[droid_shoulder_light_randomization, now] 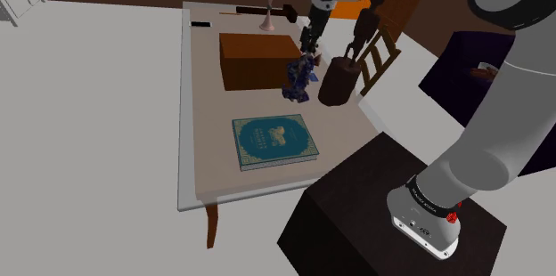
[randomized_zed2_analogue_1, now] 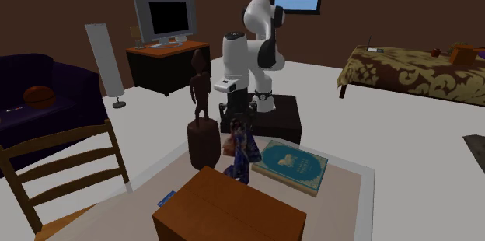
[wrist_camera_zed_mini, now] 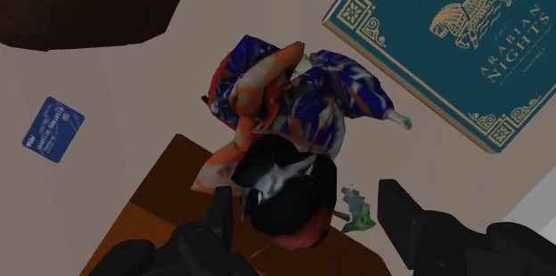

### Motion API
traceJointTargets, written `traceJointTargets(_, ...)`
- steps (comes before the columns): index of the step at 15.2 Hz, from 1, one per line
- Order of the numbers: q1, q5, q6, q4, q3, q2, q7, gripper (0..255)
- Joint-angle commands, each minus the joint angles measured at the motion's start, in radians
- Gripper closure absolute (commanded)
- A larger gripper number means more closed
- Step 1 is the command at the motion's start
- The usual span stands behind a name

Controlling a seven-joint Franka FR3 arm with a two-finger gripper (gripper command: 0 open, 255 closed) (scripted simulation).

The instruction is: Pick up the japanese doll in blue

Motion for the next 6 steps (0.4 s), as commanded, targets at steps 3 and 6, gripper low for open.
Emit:
traceJointTargets(3, 0.001, -0.004, -0.047, 0.029, -0.001, -0.021, 0.005, 255)
traceJointTargets(6, 0.001, -0.005, -0.061, 0.039, -0.001, -0.025, 0.006, 255)
